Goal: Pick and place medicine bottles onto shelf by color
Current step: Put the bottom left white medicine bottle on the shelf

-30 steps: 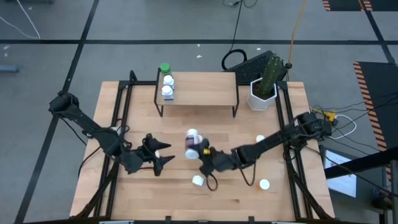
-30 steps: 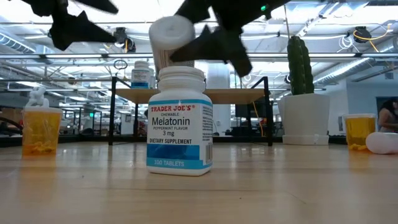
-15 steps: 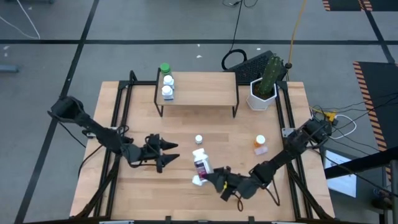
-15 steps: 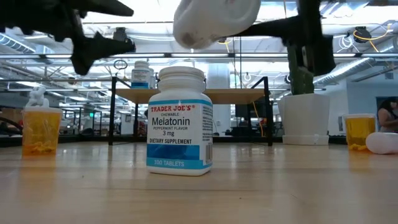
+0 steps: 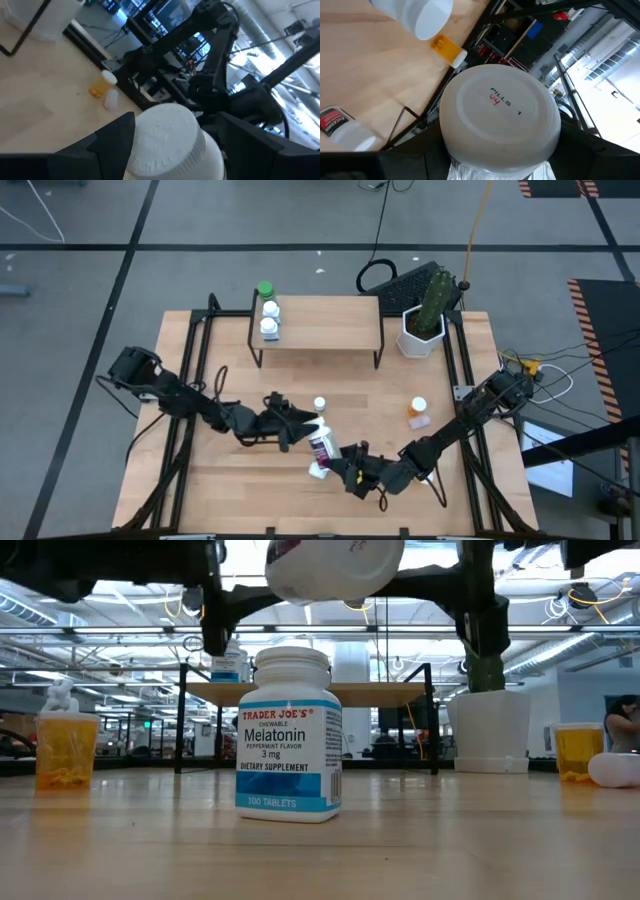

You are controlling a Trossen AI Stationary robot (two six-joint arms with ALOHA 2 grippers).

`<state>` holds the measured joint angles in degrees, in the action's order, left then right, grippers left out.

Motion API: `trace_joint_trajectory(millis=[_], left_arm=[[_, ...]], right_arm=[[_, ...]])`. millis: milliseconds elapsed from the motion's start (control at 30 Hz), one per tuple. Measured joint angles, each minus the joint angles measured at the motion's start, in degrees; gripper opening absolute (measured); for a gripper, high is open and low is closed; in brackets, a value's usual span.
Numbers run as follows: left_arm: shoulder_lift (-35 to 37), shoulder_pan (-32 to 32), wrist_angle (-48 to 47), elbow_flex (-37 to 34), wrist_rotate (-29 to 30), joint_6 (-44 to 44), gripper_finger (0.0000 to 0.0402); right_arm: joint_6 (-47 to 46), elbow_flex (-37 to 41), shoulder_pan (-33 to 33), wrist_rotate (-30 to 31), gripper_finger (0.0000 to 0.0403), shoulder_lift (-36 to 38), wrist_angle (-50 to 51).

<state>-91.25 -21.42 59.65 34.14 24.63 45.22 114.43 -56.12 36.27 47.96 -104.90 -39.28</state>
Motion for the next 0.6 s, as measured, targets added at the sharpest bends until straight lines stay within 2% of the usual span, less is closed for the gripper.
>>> trace_joint_trajectory(millis=[133,400,600], left_arm=[[-0.08,0.41,-5.49,2.12,-0.74,3.88,0.0281],[-0.26,0.35,-5.97,4.01,-7.39,1.92,0.028],[0.12,0.34,-5.64,4.01,-7.87,1.92,0.0265]], right_arm=[[1.47,0.13,0.21,-0.32,0.0251,-0.05,-1.78],[4.07,0.04,0.0,-1.99,0.0251,-0.02,-3.6],[4.47,0.04,-0.13,-2.47,0.0252,-0.02,-5.58]])
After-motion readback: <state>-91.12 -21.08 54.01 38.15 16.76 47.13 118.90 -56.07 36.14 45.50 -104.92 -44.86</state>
